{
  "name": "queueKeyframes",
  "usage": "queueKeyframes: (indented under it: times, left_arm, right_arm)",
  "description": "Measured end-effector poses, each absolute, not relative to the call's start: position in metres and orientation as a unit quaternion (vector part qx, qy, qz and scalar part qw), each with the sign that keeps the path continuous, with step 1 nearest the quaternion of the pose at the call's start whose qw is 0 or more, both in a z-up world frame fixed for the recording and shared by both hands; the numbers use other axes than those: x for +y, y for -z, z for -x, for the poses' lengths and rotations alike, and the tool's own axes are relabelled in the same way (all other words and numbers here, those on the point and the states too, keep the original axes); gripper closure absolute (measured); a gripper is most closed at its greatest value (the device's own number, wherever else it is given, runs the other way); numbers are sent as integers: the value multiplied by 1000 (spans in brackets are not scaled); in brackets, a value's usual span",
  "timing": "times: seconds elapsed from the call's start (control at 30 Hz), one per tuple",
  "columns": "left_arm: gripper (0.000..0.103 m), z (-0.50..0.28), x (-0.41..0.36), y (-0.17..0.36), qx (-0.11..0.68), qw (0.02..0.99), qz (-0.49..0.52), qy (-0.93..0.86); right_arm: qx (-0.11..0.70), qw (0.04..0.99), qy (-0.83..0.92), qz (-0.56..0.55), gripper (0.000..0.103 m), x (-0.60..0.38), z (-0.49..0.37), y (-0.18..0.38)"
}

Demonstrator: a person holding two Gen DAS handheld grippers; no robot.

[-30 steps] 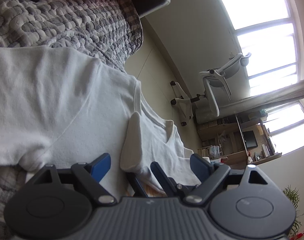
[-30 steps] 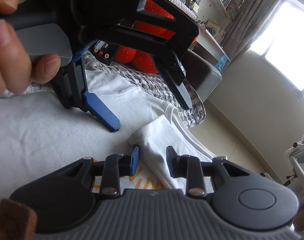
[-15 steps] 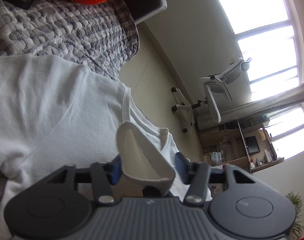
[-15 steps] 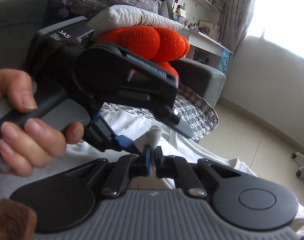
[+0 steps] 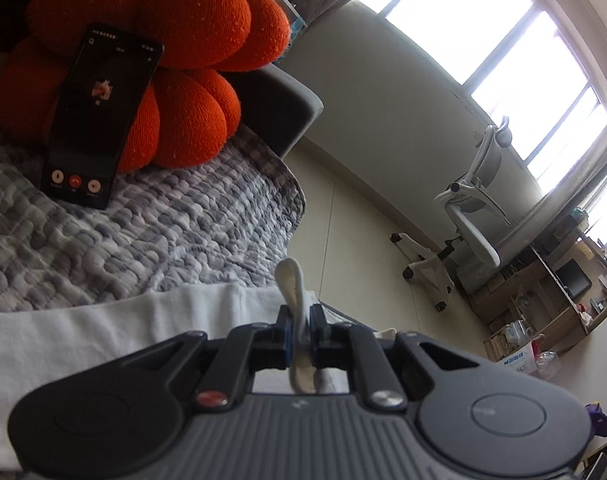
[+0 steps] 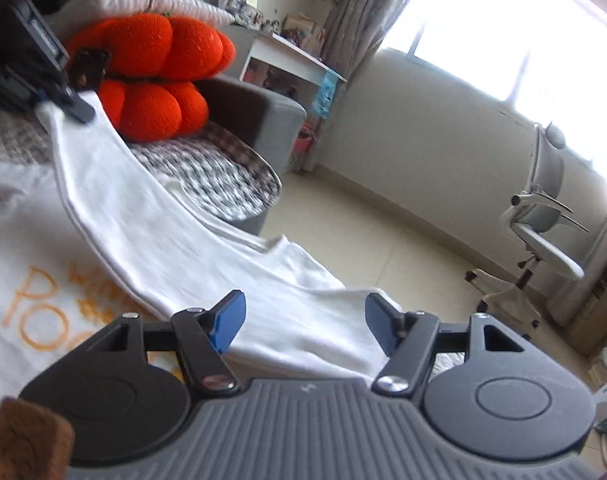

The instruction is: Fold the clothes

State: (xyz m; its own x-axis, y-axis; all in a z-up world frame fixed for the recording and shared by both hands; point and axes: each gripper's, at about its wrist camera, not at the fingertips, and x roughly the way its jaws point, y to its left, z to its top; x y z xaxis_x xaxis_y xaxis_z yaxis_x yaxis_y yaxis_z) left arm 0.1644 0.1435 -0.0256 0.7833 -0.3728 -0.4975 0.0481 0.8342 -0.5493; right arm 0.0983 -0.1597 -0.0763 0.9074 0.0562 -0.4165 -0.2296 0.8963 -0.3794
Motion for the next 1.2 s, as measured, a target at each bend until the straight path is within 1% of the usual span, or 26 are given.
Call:
queueKeyframes:
  times: [0.1, 0.23, 0.37, 0.47, 0.57, 0.6, 0.73, 0.77, 0.97, 1.2]
  left_arm:
    - [94, -157, 148, 28, 306, 913, 250, 105]
    - [94, -151, 154, 43, 322, 911, 242, 90]
    - [95, -146, 167, 50, 323, 909, 255, 71]
    - [95, -139, 179, 46, 310, 909, 270, 62]
    - [95, -133, 183, 39, 293, 919, 260, 45]
    - [95, -133, 184, 39, 292, 920, 259, 42]
    - [95, -134, 187, 42, 298, 918, 258, 35]
    - [95, -134, 188, 44, 300, 918, 259, 33]
    - [95, -130, 192, 48, 301, 914, 270, 36]
    - [95, -115, 195, 41, 286, 912, 291, 52]
  right_arm:
    - [227, 946, -61, 225, 34, -171, -105, 89]
    - [246, 949, -88, 177, 34, -185, -107, 85]
    - [263, 950, -162, 43, 34, -213, -108, 62]
    - [264, 951, -159, -26, 34, -234, -117, 47]
    - [273, 948, -143, -80, 35, -251, -137, 47]
    - [279, 945, -138, -102, 36, -257, -145, 50]
    - [308, 925, -136, -175, 53, -269, -175, 64]
    - [314, 921, -136, -185, 55, -271, -179, 67]
    - [317, 911, -138, -225, 55, -271, -192, 68]
    - [323, 916, -128, -199, 55, -264, -194, 68]
